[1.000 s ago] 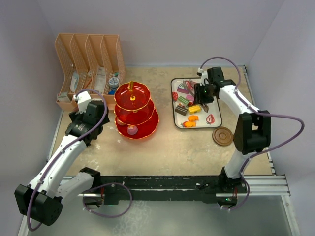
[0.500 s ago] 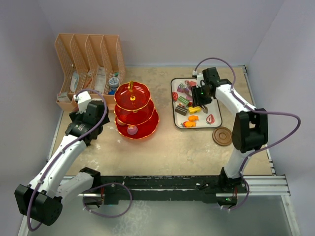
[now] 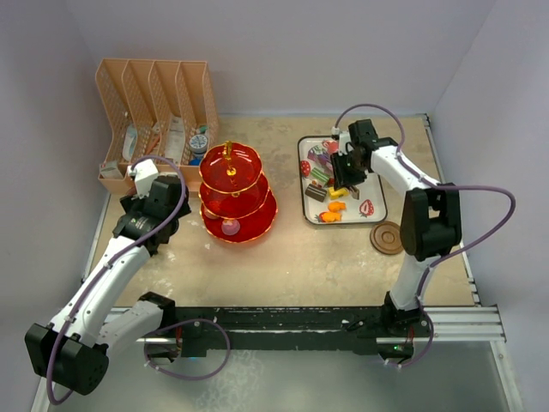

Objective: Serve the afternoon tea
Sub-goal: Pick up the desert from the tray.

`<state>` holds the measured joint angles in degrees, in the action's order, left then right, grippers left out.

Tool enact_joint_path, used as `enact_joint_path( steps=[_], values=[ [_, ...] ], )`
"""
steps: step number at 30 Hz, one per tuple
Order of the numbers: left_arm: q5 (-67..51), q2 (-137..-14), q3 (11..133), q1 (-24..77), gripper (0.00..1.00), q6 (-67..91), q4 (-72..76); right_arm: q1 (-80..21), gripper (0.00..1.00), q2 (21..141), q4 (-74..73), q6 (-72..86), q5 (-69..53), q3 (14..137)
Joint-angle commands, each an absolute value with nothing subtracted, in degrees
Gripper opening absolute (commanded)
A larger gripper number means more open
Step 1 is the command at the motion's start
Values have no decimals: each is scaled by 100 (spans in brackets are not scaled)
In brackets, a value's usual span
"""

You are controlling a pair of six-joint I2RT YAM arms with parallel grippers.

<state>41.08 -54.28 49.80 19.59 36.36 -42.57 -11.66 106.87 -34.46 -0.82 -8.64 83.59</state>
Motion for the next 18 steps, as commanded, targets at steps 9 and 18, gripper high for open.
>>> enact_joint_path(
  steps=[9, 18],
  values=[
    [4175, -5361, 5092, 1982, 90, 3594, -4160, -1384, 33, 10674, -3438, -105, -809, 8570],
    [4170, -5397, 5100, 1982, 90, 3582, -4157, -1389, 25, 10489, -3264, -12, -789, 8499]
  ],
)
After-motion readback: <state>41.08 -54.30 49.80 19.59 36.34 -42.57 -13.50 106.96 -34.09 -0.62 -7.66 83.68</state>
